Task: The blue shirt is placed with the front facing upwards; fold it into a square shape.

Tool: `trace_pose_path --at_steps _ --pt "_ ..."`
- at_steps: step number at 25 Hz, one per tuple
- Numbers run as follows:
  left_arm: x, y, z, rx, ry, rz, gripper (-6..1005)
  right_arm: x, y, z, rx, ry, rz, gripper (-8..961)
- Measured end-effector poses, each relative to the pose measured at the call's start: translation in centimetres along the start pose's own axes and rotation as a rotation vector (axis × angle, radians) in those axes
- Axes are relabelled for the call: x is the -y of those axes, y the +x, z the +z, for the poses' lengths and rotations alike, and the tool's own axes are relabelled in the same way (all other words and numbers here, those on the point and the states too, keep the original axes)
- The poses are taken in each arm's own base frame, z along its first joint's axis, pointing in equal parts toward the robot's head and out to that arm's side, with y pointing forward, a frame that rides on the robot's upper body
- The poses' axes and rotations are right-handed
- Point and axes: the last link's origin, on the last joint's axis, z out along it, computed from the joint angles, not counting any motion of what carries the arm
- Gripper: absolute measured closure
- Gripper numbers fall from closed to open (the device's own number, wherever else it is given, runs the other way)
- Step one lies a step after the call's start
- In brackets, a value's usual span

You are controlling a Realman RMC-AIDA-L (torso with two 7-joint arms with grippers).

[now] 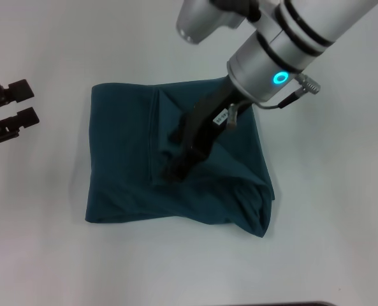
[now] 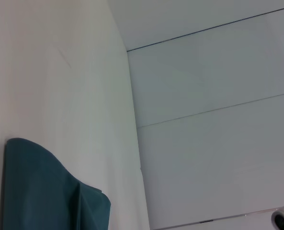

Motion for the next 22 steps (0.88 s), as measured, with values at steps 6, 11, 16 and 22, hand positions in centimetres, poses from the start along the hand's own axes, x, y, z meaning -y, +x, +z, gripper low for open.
trace_pose_path --at_steps 6,11,16,22 --pt "0.0 -0.1 0.0 -0.001 0.0 -0.001 268 -1.0 -0.3 0.7 -0.006 -0.039 -0.026 36" --pt "0.1 -0.2 0.0 0.0 -0.004 -0.006 268 -1.9 -1.0 0.2 0.044 -0.109 -0.017 36" --pt "0.2 -0.3 0.1 0.001 -0.008 -0.009 268 -1.2 -0.6 0.9 0.0 -0.038 -0.035 36" --pt "0.3 -0.3 0.2 -0.001 -0.008 -0.009 268 -1.0 -0.1 2.0 -0.008 0.027 -0.071 36"
